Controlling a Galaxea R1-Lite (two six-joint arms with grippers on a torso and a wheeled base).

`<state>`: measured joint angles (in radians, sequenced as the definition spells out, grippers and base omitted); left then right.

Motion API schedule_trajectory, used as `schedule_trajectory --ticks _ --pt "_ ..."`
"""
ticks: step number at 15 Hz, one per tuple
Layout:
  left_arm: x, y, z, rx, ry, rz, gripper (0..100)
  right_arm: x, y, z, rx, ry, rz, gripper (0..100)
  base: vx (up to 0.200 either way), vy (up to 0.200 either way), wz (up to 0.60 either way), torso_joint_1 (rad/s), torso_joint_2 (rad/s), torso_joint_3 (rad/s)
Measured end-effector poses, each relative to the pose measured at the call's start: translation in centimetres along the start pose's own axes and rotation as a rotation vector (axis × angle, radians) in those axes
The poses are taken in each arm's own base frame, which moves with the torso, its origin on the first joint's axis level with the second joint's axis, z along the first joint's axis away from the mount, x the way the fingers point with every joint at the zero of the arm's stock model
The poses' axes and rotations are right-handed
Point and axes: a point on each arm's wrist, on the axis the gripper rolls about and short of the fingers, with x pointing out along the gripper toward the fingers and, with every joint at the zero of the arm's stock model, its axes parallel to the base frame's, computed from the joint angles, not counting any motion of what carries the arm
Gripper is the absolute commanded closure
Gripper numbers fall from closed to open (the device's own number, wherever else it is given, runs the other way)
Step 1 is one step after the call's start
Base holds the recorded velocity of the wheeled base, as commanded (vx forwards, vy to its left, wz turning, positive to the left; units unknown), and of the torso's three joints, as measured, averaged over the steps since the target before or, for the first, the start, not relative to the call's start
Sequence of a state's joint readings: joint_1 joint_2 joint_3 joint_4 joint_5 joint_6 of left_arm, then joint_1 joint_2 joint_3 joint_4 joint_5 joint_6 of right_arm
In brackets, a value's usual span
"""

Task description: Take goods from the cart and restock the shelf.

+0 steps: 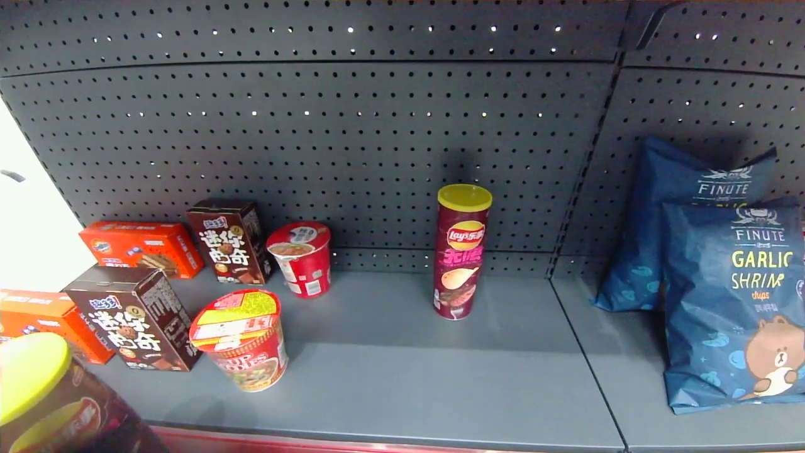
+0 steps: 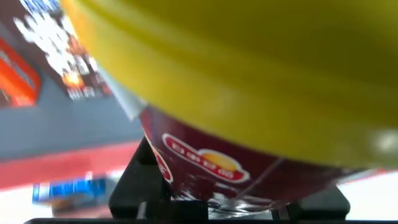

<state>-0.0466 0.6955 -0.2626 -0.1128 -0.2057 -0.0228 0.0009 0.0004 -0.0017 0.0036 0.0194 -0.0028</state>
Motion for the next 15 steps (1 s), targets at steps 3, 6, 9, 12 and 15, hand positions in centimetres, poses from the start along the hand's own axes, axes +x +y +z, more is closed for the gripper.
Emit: schedule_trajectory --ticks 3,6,9,12,15 --pt "-1.6 -0.4 0.0 -0.004 0.035 -0.004 100 0.0 0.0 0.0 0.000 0.000 -0.001 0 0.000 0.000 0.00 0.000 0.00 0.000" --pt "-2.5 -0.6 0.1 0.007 -0.013 -0.008 100 0.0 0.0 0.0 0.000 0.000 -0.001 0 0.000 0.000 0.00 0.000 0.00 0.000" --pt "-3.0 -0.7 0.2 0.015 -0.046 -0.014 100 0.0 0.0 0.0 0.000 0.000 -0.001 0 0.000 0.000 0.00 0.000 0.00 0.000" --pt "-3.6 -0.9 1.2 0.029 -0.094 -0.028 100 0.0 0.0 0.0 0.000 0.000 -0.001 0 0.000 0.000 0.00 0.000 0.00 0.000" --pt "-4.6 -1.1 3.0 0.042 -0.165 -0.024 100 0.0 0.0 0.0 -0.011 0.007 0.005 0 0.000 0.000 0.00 0.000 0.00 0.000"
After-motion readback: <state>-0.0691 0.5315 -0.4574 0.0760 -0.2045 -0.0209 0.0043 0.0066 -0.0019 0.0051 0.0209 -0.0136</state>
